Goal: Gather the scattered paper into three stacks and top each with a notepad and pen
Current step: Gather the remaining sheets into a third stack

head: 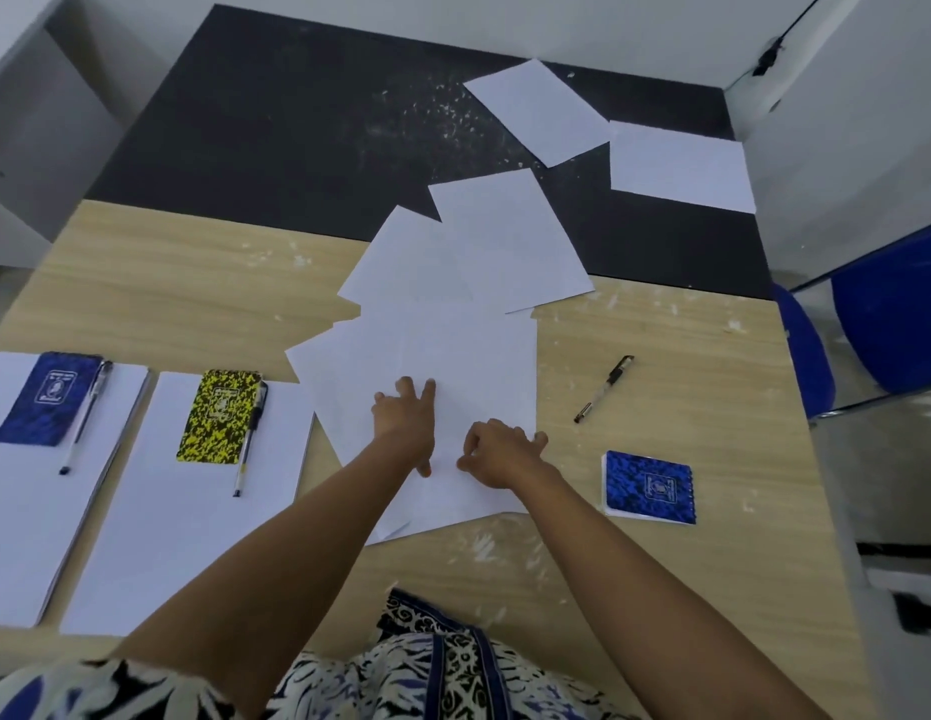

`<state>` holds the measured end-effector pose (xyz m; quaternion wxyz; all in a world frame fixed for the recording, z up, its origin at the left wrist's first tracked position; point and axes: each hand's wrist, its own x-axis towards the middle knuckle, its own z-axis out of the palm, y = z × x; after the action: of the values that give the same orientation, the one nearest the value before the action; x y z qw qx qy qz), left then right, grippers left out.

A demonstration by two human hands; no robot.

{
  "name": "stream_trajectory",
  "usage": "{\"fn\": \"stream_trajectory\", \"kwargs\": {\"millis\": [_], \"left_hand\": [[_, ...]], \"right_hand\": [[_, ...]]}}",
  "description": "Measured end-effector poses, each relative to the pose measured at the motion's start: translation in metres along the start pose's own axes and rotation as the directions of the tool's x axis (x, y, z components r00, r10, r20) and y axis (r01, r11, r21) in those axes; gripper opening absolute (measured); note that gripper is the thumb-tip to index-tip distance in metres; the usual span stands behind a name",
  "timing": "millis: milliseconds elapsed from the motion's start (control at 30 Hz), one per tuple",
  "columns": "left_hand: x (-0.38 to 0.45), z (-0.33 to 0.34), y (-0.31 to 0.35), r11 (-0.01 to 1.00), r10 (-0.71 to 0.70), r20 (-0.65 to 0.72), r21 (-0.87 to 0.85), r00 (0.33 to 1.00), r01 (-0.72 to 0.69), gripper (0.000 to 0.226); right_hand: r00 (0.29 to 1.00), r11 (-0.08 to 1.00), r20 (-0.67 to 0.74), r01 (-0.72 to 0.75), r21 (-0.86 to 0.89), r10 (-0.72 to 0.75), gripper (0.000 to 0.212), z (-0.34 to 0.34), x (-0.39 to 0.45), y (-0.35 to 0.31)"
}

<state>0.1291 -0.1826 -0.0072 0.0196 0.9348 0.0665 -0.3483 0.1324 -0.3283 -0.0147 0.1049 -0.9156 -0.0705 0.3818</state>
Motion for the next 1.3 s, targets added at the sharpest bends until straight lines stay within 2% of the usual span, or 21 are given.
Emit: {"fn": "stream_trajectory", "kwargs": {"millis": [100,267,433,533,633,700,900,1300], "left_hand": [[0.000,-0.003,0.004,1.000,-0.026,0.018,-0.001,1.000,0.026,0.130],[-0.001,-0.004,0.005,0.999,-0.032,0.006,0.006,0.999,0.032,0.129],[-0.002,-0.006,0.007,1.000,-0.022,-0.003,0.002,1.000,0.022,0.126],[-0.001,-0.005,0.007,0.999,-0.030,0.003,-0.028,1.000,0.030,0.125],[0.001,-0.003,0.007,0.999,-0.033,0.005,-0.035,0.999,0.033,0.126],[0.002,-0.002,0.008,0.999,-0.033,0.002,-0.035,0.999,0.033,0.126],[0.003,-0.001,0.007,0.999,-0.031,-0.005,-0.019,0.999,0.031,0.128],[0.002,0.008,0.003,0.997,-0.028,-0.034,-0.073,0.999,0.025,0.132]], "right_hand": [[1.000,0.999,-0.025,-0.014,-0.042,0.013,0.024,-0.013,0.014,-0.005],[0.940,0.998,-0.341,0.047,0.035,-0.033,0.014,-0.033,0.044,-0.004],[0.853,0.991,-0.506,0.125,-0.045,-0.131,0.031,-0.054,0.077,-0.003],[0.855,0.988,-0.496,0.149,-0.040,-0.149,0.043,-0.063,0.092,-0.004],[0.923,0.989,-0.361,0.146,-0.002,-0.137,0.064,-0.069,0.101,-0.004],[0.947,0.992,-0.296,0.119,-0.034,-0.124,0.070,-0.068,0.104,-0.004],[0.911,0.978,-0.365,0.141,-0.154,-0.189,0.063,-0.056,0.088,-0.002],[0.866,0.963,-0.425,0.215,-0.160,-0.264,0.047,0.028,0.013,0.007]]}}
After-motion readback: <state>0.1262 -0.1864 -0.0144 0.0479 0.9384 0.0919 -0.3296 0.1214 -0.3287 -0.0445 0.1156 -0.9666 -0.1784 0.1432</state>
